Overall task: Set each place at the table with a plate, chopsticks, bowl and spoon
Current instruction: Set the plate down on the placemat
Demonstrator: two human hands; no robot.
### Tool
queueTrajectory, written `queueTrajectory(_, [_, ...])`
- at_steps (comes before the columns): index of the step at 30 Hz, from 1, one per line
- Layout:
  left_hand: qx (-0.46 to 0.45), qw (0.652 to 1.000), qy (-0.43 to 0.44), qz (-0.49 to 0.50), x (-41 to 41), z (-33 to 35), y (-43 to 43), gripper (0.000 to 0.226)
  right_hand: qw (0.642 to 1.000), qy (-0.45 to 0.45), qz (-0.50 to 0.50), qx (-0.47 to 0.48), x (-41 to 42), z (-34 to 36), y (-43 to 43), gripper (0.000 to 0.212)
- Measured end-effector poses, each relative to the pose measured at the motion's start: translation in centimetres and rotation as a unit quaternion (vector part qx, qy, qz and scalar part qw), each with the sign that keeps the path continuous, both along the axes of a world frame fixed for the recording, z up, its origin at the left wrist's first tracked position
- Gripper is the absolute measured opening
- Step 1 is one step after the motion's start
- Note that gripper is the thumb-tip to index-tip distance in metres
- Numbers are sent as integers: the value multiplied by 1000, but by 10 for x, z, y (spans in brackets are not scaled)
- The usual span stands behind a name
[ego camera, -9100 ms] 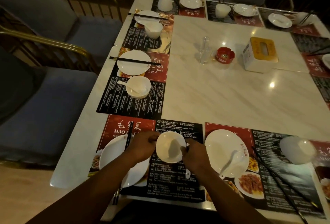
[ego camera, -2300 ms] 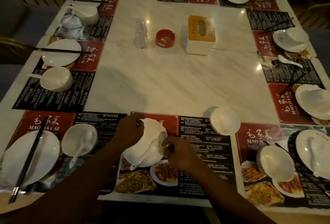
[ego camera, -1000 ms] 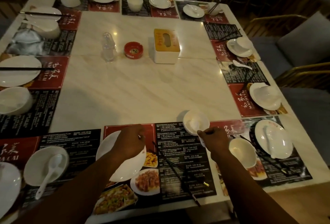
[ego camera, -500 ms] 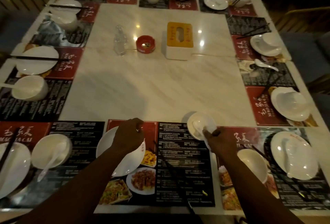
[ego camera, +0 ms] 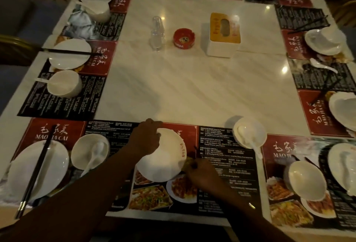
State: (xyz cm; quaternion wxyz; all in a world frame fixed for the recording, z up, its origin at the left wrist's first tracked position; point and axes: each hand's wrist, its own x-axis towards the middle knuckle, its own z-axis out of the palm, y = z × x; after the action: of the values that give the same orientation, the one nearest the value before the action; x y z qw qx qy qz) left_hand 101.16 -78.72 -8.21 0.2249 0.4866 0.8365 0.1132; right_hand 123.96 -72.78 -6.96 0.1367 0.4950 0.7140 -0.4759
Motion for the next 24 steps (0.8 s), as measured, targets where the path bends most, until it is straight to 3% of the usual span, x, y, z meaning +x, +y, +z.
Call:
queueTrajectory(4, [-1,998,11,-59,-10,-9,2,41,990,11,-134,-39,-16,-13,-31,19])
queueTrajectory(6, [2,997,5,-75,-12,-11,3,42,989,-2,-148,-22,-20,-21,-35,19])
queueTrajectory(9, [18,997,-25,-71,-20,-16,4,41,989,-9,-145,-5,-23,-22,-39,9])
queueTrajectory(10, [18,997,-23,-71,-23,-16,3,39,987,8,-162,-8,-22,-19,-39,3])
queueTrajectory(13, [23,996,-44,-70,-34,-11,-4,42,964,66,-258,-26,-18,-12,-36,17])
queueTrajectory(15, [5,995,-90,-47,-34,-5,-15,46,953,67,-296,1,-15,-13,-30,4])
queueTrajectory(18, [-32,989,-145,-8,-25,-5,-38,49,955,59,-288,46,-13,-15,-24,14])
queueTrajectory(24, [-84,978,-181,55,-4,-18,-83,25,972,31,-225,55,-6,-19,-33,27])
